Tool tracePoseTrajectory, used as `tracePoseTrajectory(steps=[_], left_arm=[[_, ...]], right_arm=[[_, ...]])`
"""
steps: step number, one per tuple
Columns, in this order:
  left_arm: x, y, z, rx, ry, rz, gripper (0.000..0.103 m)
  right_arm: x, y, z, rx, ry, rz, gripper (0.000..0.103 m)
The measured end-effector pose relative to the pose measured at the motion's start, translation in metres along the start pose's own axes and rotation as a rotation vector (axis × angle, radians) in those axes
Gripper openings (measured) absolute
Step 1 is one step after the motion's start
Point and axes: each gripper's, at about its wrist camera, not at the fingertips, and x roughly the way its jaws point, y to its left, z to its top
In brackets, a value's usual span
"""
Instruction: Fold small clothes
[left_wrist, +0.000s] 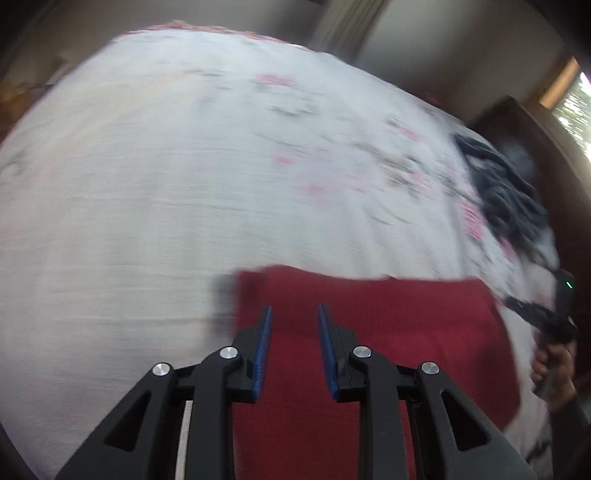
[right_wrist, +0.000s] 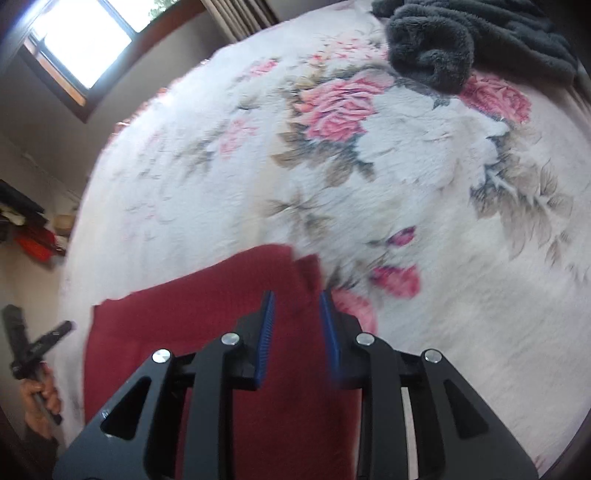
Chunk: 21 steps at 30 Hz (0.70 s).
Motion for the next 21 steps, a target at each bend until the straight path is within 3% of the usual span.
tracePoseTrajectory(steps=[2,4,6,9,11,12,14,16,18,21], left_arm=[[0.025,0.008,-0.005,-0.03,0.084,0.011,0.022],[0.042,0.023,-0.008,-0.079,0.123,0.042,0.018],[0.047,0.036,-0.009,-0.121,0.135,0.057,0.012],[0.025,0.04,-0.007,-0.165,0.099,0.031,0.013],[-0.005,0.022,-0.015,-0.124,0.057,-0.072,0.014],[-0.019,0.01,-0.025,-0.073,0.047,-0.129,0.014],[-0.027,0.0,-0.043,-0.025,0.054,-0.168,0.014],[-0.012,0.007,-0.061,-0.029,0.102,-0.111,0.016],[0.006,0.023,-0.071,-0.081,0.141,-0.051,0.012],[-0.016,0.028,-0.078,-0.125,0.08,-0.058,0.008]], right_arm=[[0.008,0.004,-0.011,-0.007,0.057,0.044,0.025],[0.024,0.0,-0.022,-0.011,0.126,0.016,0.02],[0.035,-0.013,-0.026,0.008,0.155,-0.002,0.0],[0.025,-0.021,-0.023,0.072,0.16,0.019,0.0],[0.007,-0.006,-0.028,0.033,0.133,0.033,0.011],[-0.004,0.006,-0.036,0.004,0.13,0.085,0.011],[-0.014,0.023,-0.054,-0.05,0.137,0.124,0.011],[-0.006,0.029,-0.074,-0.079,0.175,0.103,0.011],[0.009,0.023,-0.081,-0.081,0.199,0.057,0.0],[0.001,0.02,-0.078,-0.026,0.191,0.066,0.004]])
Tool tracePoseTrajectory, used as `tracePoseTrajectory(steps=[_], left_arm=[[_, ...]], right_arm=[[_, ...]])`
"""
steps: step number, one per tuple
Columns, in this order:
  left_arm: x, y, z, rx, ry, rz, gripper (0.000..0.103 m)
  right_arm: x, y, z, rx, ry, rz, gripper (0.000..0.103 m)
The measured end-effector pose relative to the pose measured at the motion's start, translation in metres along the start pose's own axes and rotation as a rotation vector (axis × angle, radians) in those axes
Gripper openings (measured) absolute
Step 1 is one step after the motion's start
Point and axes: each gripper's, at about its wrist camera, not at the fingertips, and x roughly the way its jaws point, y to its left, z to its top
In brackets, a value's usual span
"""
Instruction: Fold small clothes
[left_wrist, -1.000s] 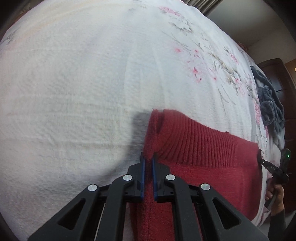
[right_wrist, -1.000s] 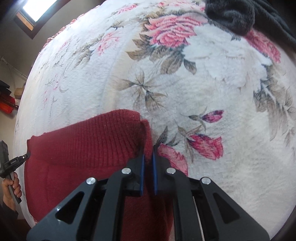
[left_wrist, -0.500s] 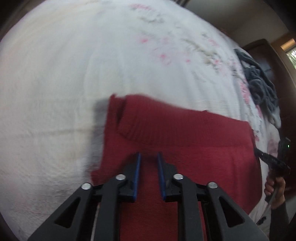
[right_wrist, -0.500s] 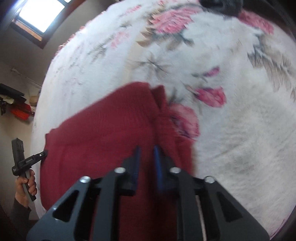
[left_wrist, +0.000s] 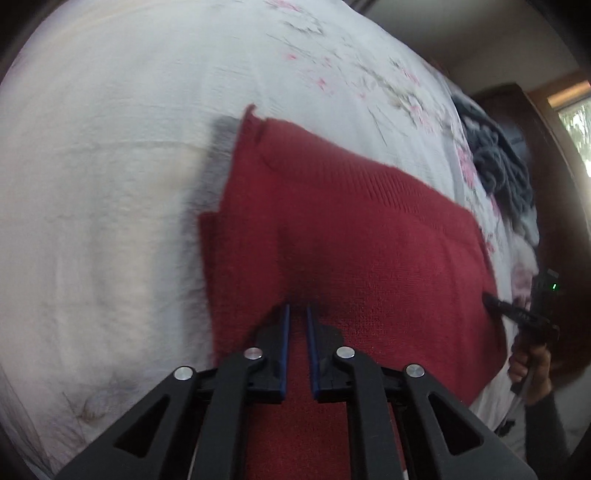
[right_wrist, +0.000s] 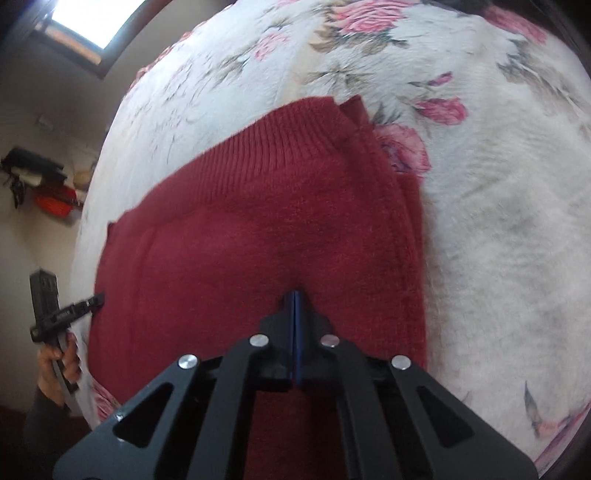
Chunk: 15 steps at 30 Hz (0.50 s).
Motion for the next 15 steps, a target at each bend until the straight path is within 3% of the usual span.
tracePoseTrajectory(steps=[1,5,6,8,10,12,15], left_arm=[[-0.016,-0.011,-0.008,0.035,-0.027,-0.028,0.009],[-0.039,-0.044,-0.057,0.15,-0.007,-0.168,0.01],[-0.034,-0.047,-0.069,0.161,0.014,-0.169,0.01],[-0.016,-0.042,-0.091,0.169,0.054,-0.097,0.01],[-0.004,-0.023,-0.095,0.107,0.073,-0.066,0.006],[-0.012,-0.022,-0.097,0.066,0.06,-0.086,0.004],[-0.038,-0.054,-0.11,0.127,0.012,-0.181,0.009]], right_arm=[[-0.012,0.01,-0.004,-0.019,-0.019,0.018,0.011],[-0.032,0.046,-0.044,-0.117,-0.023,0.127,0.011],[-0.026,0.054,-0.057,-0.128,0.002,0.141,0.011],[-0.006,0.06,-0.075,-0.144,0.056,0.144,0.012],[0.018,0.061,-0.087,-0.169,0.087,0.066,0.004],[0.027,0.055,-0.084,-0.121,0.093,0.07,0.001],[0.001,0.069,-0.088,-0.113,0.045,0.117,0.01]])
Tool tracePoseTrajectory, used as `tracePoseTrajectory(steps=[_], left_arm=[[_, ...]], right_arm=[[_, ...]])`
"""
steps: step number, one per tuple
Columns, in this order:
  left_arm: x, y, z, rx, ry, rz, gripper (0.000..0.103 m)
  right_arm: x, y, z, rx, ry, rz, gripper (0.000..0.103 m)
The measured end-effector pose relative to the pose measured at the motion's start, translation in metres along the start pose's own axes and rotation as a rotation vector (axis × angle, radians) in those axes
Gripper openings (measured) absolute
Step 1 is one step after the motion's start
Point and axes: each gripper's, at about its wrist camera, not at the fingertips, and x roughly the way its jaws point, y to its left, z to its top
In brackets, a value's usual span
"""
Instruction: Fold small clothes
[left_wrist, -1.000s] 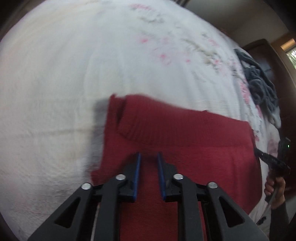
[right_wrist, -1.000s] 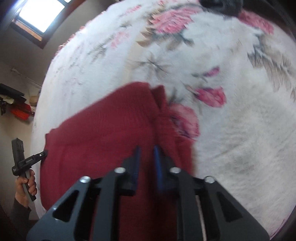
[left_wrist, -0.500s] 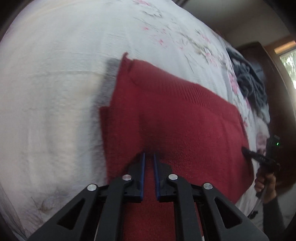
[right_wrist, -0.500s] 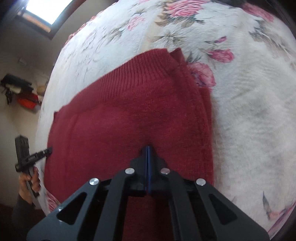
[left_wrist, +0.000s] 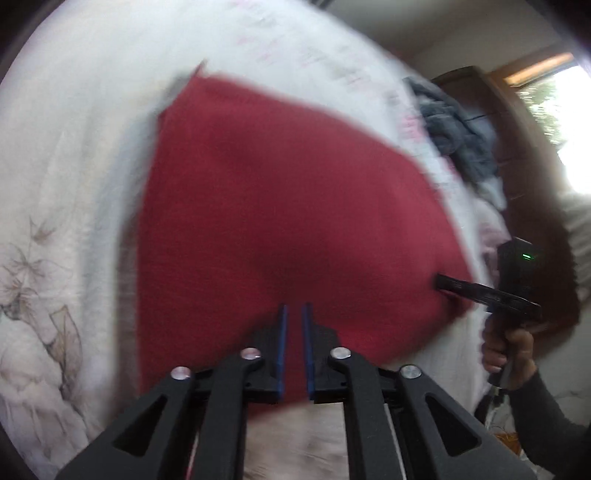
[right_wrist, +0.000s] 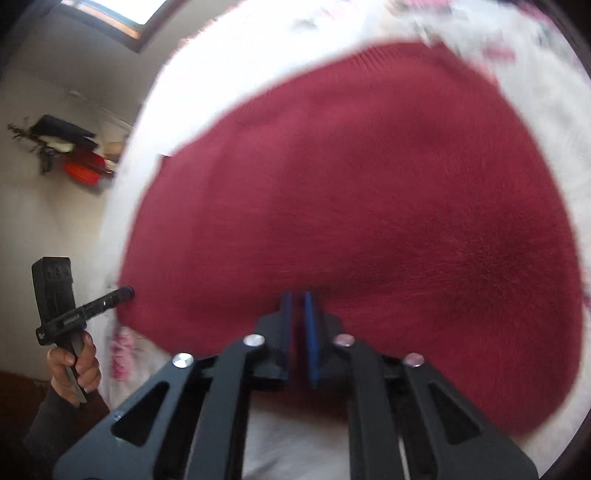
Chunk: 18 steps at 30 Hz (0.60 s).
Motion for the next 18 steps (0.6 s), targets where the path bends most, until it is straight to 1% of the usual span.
tracePoseTrajectory(steps=[1,2,3,4,5,6,7,8,9,10,11,12,13,14,15,16,17,18], left_arm=[[-0.001,-0.013,-0.006,0.041,0.001,-0.008,0.011],[0.004,-0.018,-0.009,0.059,0.011,0.003,0.012],[0.009,-0.017,-0.014,0.066,0.03,0.026,0.014],[0.021,-0.011,-0.02,0.057,0.061,0.071,0.016],[0.032,-0.005,-0.023,0.037,0.089,0.109,0.017],[0.041,0.008,-0.028,-0.002,0.106,0.118,0.015],[0.042,0.013,-0.031,-0.032,0.099,0.104,0.012],[0.036,0.014,-0.03,-0.063,0.089,0.089,0.012],[0.031,0.009,-0.027,-0.065,0.072,0.071,0.017],[0.021,0.005,-0.028,-0.047,0.046,0.049,0.028],[0.015,0.001,-0.029,-0.031,0.031,0.048,0.031],[0.01,0.003,-0.03,-0.024,0.028,0.062,0.033],[0.01,0.01,-0.032,-0.03,0.045,0.1,0.035],[0.012,0.016,-0.034,-0.043,0.06,0.132,0.035],[0.015,0.025,-0.035,-0.064,0.071,0.138,0.029],[0.012,0.037,-0.038,-0.097,0.072,0.119,0.021],[0.007,0.043,-0.04,-0.127,0.068,0.107,0.018],[0.007,0.045,-0.036,-0.153,0.062,0.091,0.018]], right_arm=[[-0.004,0.009,-0.005,-0.025,0.002,0.013,0.01],[-0.002,0.019,-0.007,-0.049,0.012,0.008,0.01],[0.004,0.023,-0.015,-0.073,0.035,-0.016,0.011],[0.01,0.022,-0.017,-0.073,0.05,-0.03,0.01],[0.016,0.014,-0.016,-0.059,0.069,-0.05,0.006],[0.021,0.003,-0.018,-0.023,0.085,-0.058,0.0],[0.02,-0.003,-0.017,0.006,0.086,-0.044,0.0],[0.016,-0.007,-0.018,0.025,0.084,-0.037,0.0],[0.005,-0.009,-0.016,0.042,0.063,-0.035,0.001],[-0.011,-0.012,-0.015,0.046,0.03,-0.037,0.007],[-0.022,-0.016,-0.017,0.053,0.0,-0.042,0.01],[-0.037,-0.029,-0.017,0.079,-0.026,-0.052,0.01],[-0.046,-0.044,-0.018,0.113,-0.039,-0.077,0.009],[-0.05,-0.058,-0.021,0.136,-0.043,-0.105,0.003],[-0.053,-0.079,-0.024,0.168,-0.039,-0.122,0.0],[-0.055,-0.098,-0.026,0.222,-0.034,-0.083,0.0],[-0.058,-0.109,-0.029,0.273,-0.038,-0.043,0.0],[-0.066,-0.115,-0.03,0.307,-0.056,-0.038,0.0]])
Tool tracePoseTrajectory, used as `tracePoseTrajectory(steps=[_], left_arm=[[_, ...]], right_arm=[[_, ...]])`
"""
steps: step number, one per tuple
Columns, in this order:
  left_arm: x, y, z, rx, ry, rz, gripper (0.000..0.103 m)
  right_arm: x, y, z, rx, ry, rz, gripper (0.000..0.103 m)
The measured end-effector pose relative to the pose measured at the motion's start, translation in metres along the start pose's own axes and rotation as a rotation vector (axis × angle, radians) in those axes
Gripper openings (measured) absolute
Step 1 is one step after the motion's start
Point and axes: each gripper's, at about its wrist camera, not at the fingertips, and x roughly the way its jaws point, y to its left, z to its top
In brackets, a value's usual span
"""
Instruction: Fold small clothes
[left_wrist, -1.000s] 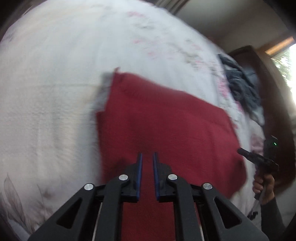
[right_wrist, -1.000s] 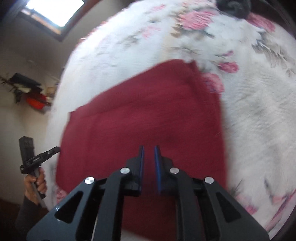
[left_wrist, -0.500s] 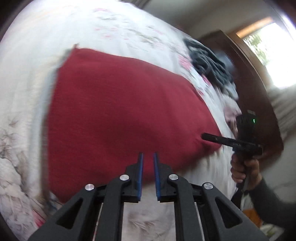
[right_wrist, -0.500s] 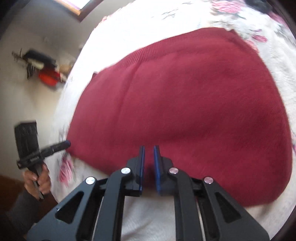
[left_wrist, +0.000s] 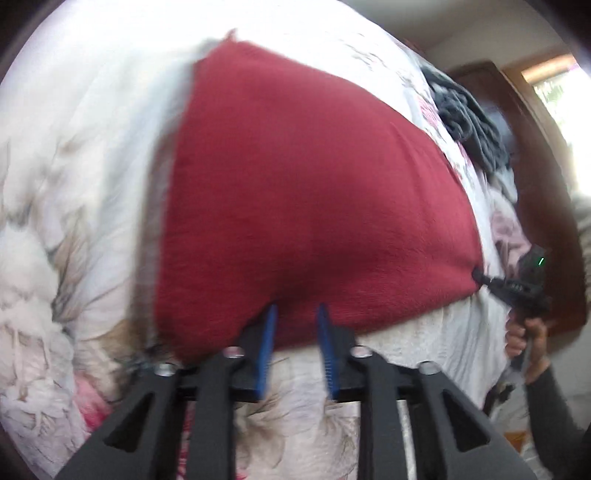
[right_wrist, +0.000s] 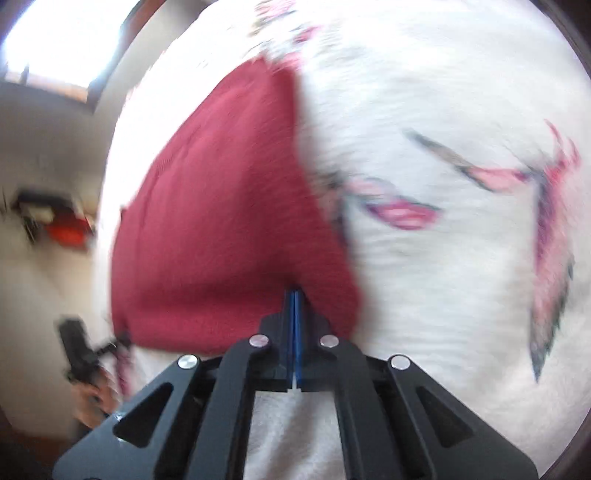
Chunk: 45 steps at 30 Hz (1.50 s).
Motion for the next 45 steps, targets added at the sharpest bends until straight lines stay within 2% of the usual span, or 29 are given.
tracePoseTrajectory(steps=[2,3,4,5,6,7,8,9,13,15,17,20,23,27,31,41,45], left_arm=[[-0.017,0.004,-0.002,-0.02,-0.02,-0.038,0.03],[-0.021,0.004,-0.001,-0.029,-0.036,-0.05,0.04],[-0.03,0.009,-0.002,-0.05,-0.055,-0.072,0.045],[-0.037,0.014,-0.001,-0.074,-0.069,-0.084,0.048],[-0.049,0.022,-0.002,-0.097,-0.089,-0.085,0.058],[-0.063,0.029,-0.008,-0.123,-0.123,-0.079,0.065],[-0.072,0.036,-0.011,-0.142,-0.144,-0.082,0.066],[-0.078,0.042,-0.014,-0.167,-0.162,-0.091,0.066],[-0.106,0.071,-0.032,-0.251,-0.218,-0.133,0.067],[-0.112,0.075,-0.041,-0.258,-0.235,-0.152,0.067],[-0.115,0.08,-0.048,-0.279,-0.243,-0.169,0.068],[-0.115,0.077,-0.053,-0.302,-0.272,-0.197,0.069],[-0.119,0.071,-0.053,-0.308,-0.323,-0.219,0.072],[-0.123,0.07,-0.055,-0.314,-0.372,-0.263,0.073],[-0.127,0.074,-0.056,-0.323,-0.398,-0.31,0.073],[-0.128,0.093,-0.054,-0.333,-0.418,-0.351,0.074],[-0.122,0.096,-0.054,-0.334,-0.415,-0.367,0.074]], right_arm=[[-0.023,0.009,-0.004,-0.004,-0.06,-0.016,0.007],[-0.028,0.014,-0.006,-0.019,-0.073,-0.016,0.007],[-0.035,0.022,-0.012,-0.06,-0.083,-0.034,0.011],[-0.039,0.036,-0.019,-0.115,-0.091,-0.073,0.019],[-0.043,0.056,-0.031,-0.202,-0.099,-0.122,0.03],[-0.039,0.075,-0.043,-0.269,-0.103,-0.148,0.036],[-0.039,0.09,-0.054,-0.333,-0.109,-0.172,0.05],[-0.032,0.116,-0.072,-0.423,-0.116,-0.201,0.058],[0.017,0.193,-0.134,-0.75,-0.11,-0.314,0.06],[0.049,0.23,-0.164,-0.908,-0.106,-0.332,0.069],[0.075,0.259,-0.184,-1.007,-0.086,-0.318,0.07],[0.106,0.302,-0.199,-1.04,-0.023,-0.259,0.07],[0.129,0.339,-0.217,-1.149,-0.032,-0.323,0.07],[0.141,0.366,-0.22,-1.165,-0.021,-0.332,0.07],[0.151,0.373,-0.214,-1.193,-0.029,-0.351,0.07],[0.196,0.38,-0.21,-1.236,-0.005,-0.363,0.07],[0.206,0.378,-0.212,-1.266,-0.009,-0.397,0.07]])
